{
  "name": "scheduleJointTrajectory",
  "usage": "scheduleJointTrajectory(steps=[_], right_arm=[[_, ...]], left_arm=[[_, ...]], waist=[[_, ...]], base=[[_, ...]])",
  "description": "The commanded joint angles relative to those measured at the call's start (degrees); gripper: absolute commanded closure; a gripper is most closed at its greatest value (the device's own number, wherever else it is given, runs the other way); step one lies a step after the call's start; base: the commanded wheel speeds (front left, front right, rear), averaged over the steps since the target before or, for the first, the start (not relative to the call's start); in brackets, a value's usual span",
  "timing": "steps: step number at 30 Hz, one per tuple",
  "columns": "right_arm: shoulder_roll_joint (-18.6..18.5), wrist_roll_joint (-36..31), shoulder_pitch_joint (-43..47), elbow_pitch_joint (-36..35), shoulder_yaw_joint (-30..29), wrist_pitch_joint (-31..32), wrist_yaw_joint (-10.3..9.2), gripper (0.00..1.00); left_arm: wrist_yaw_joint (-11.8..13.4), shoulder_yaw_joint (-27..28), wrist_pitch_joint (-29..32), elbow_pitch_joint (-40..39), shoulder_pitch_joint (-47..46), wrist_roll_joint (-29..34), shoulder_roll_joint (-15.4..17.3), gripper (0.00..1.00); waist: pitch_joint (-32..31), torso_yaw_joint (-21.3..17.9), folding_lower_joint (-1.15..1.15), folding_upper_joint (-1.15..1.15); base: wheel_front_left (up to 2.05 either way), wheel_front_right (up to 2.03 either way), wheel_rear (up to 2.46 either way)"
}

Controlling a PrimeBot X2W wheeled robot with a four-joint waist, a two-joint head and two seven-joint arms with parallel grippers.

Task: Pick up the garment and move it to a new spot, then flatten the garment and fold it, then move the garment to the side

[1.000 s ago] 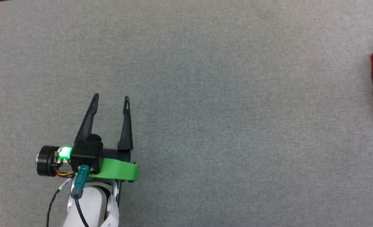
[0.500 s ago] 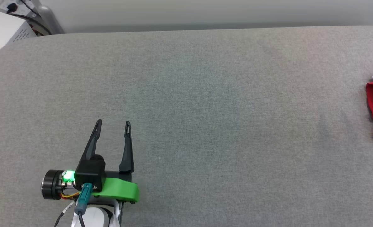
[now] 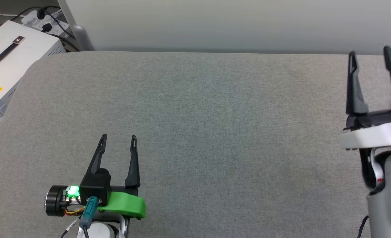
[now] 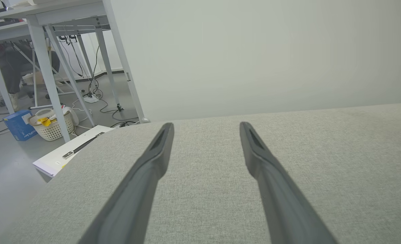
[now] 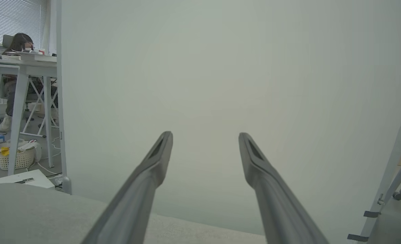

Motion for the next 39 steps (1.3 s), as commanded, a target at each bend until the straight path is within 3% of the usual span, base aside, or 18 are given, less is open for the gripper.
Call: scheduleJointTrajectory(steps=[1, 7, 17, 39], right_arm=[[0.7, 0.9, 1.9, -0.3, 0.1, -0.3, -0.05, 0.0], [4.2, 2.5, 11.6, 0.2, 2.0, -0.3, -0.05, 0.0], [5.1, 5.5, 21.1, -0.3, 1.7, -0.3, -0.05, 0.0], [5.1, 9.6, 26.4, 0.6, 3.4, -0.3, -0.05, 0.0]], left_arm=[[-0.2, 0.0, -0.3, 0.3, 0.8, -0.2, -0.2, 0.0], [-0.3, 0.3, -0.3, 1.0, 1.8, -0.3, -0.4, 0.0], [-0.9, 1.2, -0.3, 1.2, 4.4, -1.1, -0.6, 0.0], [-2.9, 2.1, -0.3, 1.4, 7.2, -1.8, -1.5, 0.0]], waist=[[-0.6, 0.7, 0.0, 0.36], [-2.3, 1.4, 0.0, 0.36], [-4.7, 1.2, 0.0, 0.36], [-6.8, 1.0, 0.0, 0.36]], base=[[0.0, 0.0, 0.0], [0.0, 0.0, 0.0], [0.0, 0.0, 0.0], [0.0, 0.0, 0.0]])
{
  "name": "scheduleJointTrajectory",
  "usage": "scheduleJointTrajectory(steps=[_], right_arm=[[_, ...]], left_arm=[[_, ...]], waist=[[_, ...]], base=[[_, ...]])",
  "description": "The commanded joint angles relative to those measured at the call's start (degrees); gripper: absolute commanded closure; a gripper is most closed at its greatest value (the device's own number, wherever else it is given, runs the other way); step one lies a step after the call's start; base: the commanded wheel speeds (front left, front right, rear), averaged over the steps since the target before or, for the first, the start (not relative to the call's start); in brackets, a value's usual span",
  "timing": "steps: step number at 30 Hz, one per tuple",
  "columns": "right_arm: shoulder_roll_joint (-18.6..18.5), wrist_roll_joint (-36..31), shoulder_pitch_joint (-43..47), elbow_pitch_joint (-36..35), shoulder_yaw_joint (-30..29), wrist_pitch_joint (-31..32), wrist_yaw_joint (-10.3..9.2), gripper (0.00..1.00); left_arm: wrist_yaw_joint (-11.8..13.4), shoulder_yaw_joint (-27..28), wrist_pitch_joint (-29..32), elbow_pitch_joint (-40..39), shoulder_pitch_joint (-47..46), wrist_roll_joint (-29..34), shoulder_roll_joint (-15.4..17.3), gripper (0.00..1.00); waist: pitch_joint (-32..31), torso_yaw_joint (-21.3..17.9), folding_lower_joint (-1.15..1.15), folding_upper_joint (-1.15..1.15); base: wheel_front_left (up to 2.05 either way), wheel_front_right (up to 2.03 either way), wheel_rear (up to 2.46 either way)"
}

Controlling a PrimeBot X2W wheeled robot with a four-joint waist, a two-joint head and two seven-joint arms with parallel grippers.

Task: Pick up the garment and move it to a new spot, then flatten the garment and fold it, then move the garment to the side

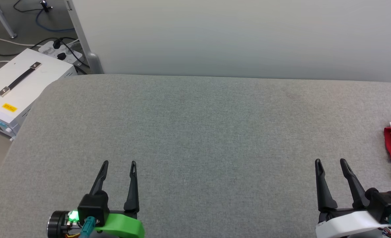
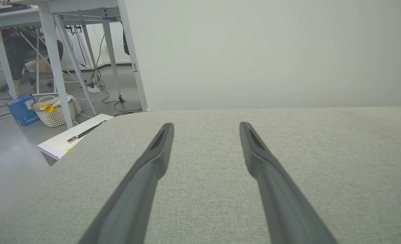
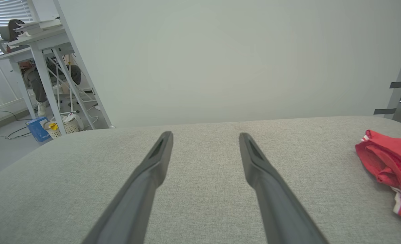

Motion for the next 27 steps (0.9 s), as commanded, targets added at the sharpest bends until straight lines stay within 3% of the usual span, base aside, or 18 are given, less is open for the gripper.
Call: scheduleJointTrajectory(steps=[1, 2, 27], right_arm=[[0.0, 0.4, 0.5, 0.2, 0.1, -0.3, -0.04, 0.0], [0.0, 0.1, 0.0, 0.0, 0.0, 0.0, 0.0, 1.0], [0.0, -2.2, -1.0, -0.1, 0.1, 2.6, 0.0, 1.0]], left_arm=[[-0.2, 0.1, -0.3, 0.2, 1.1, -0.2, -0.3, 0.0], [-0.1, 0.1, 0.0, 0.1, 0.0, 0.0, -0.1, 1.0], [-0.1, 0.9, 2.6, -0.4, -0.7, 0.6, -0.3, 1.0]], waist=[[0.0, -0.1, 0.0, 0.36], [0.0, -0.1, 0.0, 0.0], [0.2, -0.5, 0.0, 0.06]], base=[[0.0, 0.0, 0.0], [0.0, 0.0, 0.0], [0.0, 0.0, 0.0]])
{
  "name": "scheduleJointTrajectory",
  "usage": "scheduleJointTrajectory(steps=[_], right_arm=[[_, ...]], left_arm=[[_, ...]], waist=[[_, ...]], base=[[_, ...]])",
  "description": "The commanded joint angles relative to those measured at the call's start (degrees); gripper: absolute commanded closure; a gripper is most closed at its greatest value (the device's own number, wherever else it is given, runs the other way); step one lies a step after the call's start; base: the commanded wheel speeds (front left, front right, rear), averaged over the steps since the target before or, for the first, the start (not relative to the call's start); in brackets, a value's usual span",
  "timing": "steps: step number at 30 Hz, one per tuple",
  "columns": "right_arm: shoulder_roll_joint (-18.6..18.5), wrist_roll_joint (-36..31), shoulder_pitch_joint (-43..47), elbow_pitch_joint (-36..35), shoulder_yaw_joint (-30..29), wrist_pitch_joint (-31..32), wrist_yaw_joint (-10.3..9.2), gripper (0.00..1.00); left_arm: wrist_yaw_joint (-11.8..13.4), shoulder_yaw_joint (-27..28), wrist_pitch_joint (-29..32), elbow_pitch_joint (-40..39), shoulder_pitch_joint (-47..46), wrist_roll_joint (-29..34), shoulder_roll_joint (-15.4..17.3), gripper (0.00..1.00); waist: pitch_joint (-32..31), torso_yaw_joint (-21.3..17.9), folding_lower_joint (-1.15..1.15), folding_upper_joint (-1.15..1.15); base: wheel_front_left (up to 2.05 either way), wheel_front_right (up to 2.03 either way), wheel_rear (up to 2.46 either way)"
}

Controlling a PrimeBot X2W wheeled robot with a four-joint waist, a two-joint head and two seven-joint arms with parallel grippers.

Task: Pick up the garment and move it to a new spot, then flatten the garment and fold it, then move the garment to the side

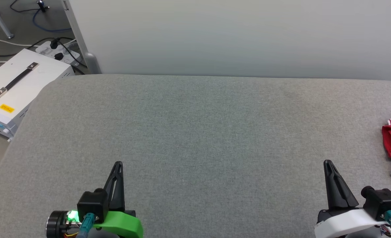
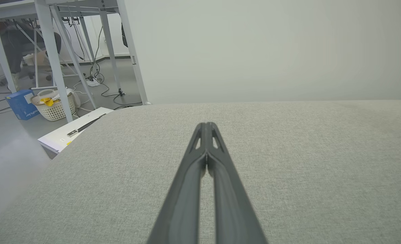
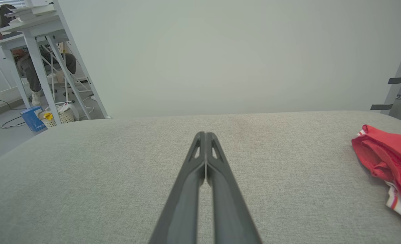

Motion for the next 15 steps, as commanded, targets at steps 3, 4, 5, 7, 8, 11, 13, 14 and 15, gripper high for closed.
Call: scheduleJointTrajectory(steps=[3, 4, 5, 7, 8, 11, 13, 14, 15], right_arm=[[0.0, -1.0, -1.0, -0.1, 0.1, 0.5, -0.01, 1.0], [0.0, -1.1, -1.1, -0.1, 0.1, 0.7, -0.01, 1.0], [0.0, -1.2, -1.1, -0.1, 0.1, 0.8, -0.01, 1.0], [0.0, -1.6, -1.3, -0.2, 0.1, 1.2, -0.01, 1.0], [0.0, -1.7, -1.4, -0.2, 0.1, 1.4, -0.01, 1.0], [0.0, -2.0, -1.5, -0.2, 0.1, 1.7, -0.01, 1.0], [0.0, -2.2, -1.6, -0.2, 0.1, 1.9, -0.02, 1.0], [0.0, -2.3, -1.6, -0.2, 0.1, 2.1, -0.02, 1.0], [0.0, -2.6, -1.8, -0.2, 0.1, 2.4, -0.02, 1.0]], left_arm=[[0.0, 0.4, 0.5, -0.4, -0.7, 0.5, -0.2, 1.0], [0.0, 0.5, 0.6, -0.4, -0.7, 0.5, -0.2, 1.0], [0.0, 0.5, 0.7, -0.4, -0.8, 0.5, -0.2, 1.0], [0.0, 0.7, 1.2, -0.5, -0.9, 0.6, -0.3, 1.0], [0.0, 0.7, 1.3, -0.5, -0.9, 0.7, -0.3, 1.0], [-0.1, 0.8, 1.7, -0.6, -1.0, 0.8, -0.3, 1.0], [-0.1, 0.9, 1.9, -0.7, -1.1, 0.8, -0.3, 1.0], [-0.1, 1.0, 2.0, -0.7, -1.1, 0.8, -0.3, 1.0], [-0.1, 1.1, 2.3, -0.8, -1.2, 0.9, -0.4, 1.0]], waist=[[0.0, -0.1, 0.0, 0.07], [0.0, -0.1, 0.0, 0.07], [0.0, -0.1, 0.0, 0.08], [0.1, -0.2, 0.0, 0.09], [0.1, -0.2, 0.0, 0.09], [0.1, -0.3, 0.0, 0.1], [0.1, -0.3, 0.0, 0.1], [0.1, -0.3, 0.0, 0.11], [0.2, -0.4, 0.0, 0.12]], base=[[0.0, 0.0, 0.0], [0.0, 0.0, 0.0], [0.0, 0.0, 0.0], [0.0, 0.0, 0.0], [0.0, 0.0, 0.0], [0.0, 0.0, 0.0], [0.0, 0.0, 0.0], [0.0, 0.0, 0.0], [0.0, 0.0, 0.0]])
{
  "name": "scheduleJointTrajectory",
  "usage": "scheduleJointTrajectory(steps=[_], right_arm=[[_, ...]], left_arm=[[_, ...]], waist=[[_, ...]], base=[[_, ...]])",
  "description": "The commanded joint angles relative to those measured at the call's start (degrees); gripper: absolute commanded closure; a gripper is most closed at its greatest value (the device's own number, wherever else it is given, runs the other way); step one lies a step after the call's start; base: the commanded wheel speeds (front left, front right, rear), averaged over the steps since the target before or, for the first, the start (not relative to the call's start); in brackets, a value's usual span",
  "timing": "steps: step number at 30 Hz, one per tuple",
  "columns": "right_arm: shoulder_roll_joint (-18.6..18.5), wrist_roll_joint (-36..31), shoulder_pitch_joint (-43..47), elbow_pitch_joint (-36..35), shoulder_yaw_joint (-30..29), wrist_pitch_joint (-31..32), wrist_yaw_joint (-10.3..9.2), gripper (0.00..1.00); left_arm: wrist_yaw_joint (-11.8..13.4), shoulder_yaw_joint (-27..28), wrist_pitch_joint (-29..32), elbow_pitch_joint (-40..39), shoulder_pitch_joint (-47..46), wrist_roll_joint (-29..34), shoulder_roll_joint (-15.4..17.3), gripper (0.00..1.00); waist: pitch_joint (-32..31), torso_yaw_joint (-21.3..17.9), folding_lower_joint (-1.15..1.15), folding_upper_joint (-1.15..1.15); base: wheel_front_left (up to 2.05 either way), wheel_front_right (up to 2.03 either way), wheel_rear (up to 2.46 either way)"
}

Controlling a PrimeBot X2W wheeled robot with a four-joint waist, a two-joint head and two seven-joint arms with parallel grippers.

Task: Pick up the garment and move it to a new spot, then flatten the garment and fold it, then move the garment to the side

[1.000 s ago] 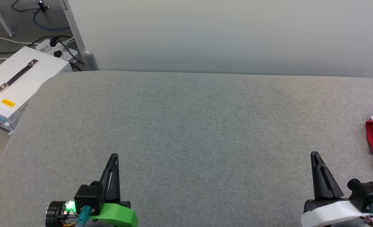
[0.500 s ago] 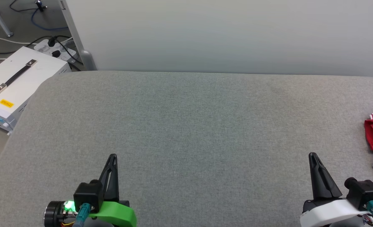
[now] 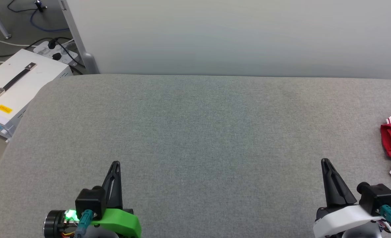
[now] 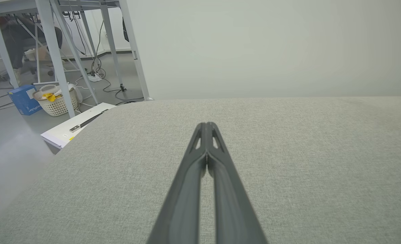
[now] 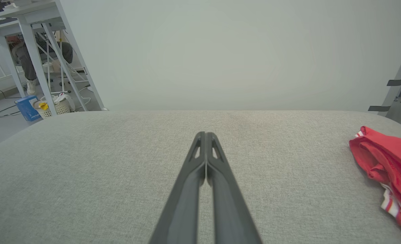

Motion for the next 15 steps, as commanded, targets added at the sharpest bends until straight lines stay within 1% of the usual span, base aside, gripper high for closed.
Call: scheduleJointTrajectory(steps=[1, 15], right_arm=[[0.0, -0.6, -1.1, -0.2, 0.0, 0.4, -0.02, 1.0], [0.0, -2.0, -1.7, -0.3, 0.1, 2.0, -0.02, 1.0]], left_arm=[[-0.1, 0.2, 0.3, -0.4, -1.0, 0.6, -0.2, 1.0], [-0.1, 0.7, 1.9, -0.7, -1.5, 1.0, -0.3, 1.0]], waist=[[0.0, 0.0, 0.0, 0.12], [0.1, -0.3, 0.0, 0.16]], base=[[0.0, 0.0, 0.0], [0.0, 0.0, 0.0]])
